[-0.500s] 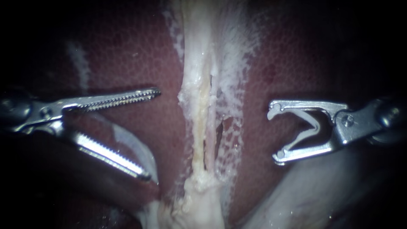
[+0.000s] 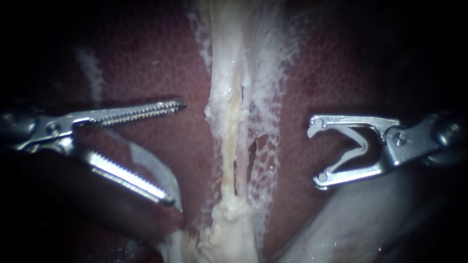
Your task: Grabbing gallbladder
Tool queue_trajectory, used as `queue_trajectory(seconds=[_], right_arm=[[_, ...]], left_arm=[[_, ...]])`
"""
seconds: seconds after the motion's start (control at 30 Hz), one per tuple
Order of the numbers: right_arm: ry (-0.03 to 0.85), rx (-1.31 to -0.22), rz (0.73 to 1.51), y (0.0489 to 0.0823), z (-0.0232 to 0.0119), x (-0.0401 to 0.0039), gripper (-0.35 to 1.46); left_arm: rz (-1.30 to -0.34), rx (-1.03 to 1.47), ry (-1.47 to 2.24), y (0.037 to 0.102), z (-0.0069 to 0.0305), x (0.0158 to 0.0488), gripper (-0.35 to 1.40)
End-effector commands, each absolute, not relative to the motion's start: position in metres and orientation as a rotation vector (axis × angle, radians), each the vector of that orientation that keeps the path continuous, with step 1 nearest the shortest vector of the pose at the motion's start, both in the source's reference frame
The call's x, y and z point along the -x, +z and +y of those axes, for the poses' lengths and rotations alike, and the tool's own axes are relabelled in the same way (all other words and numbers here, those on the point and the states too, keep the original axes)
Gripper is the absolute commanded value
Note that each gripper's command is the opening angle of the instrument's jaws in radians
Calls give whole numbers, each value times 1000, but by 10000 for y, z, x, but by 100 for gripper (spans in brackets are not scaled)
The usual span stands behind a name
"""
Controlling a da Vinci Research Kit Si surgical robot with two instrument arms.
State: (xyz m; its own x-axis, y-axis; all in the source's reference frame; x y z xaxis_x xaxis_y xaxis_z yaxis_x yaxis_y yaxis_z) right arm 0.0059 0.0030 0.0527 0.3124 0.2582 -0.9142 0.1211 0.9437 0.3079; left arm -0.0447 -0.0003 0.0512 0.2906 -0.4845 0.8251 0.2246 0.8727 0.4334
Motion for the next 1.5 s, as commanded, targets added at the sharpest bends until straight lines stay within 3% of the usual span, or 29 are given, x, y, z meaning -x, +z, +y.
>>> queue_trajectory(seconds=[0.03,0.37,1.0,1.5], right_arm=[[93,-349,1257,527,30,-59,60],[93,-349,1257,527,30,-59,60],[93,-348,1257,527,29,-60,60],[92,-347,1257,528,28,-61,60]], left_arm=[[-1181,-263,-506,513,0,450,105],[-1165,-283,-596,531,6,475,101],[-1156,-296,-638,564,4,479,94],[-1109,-359,-737,592,7,480,52]])
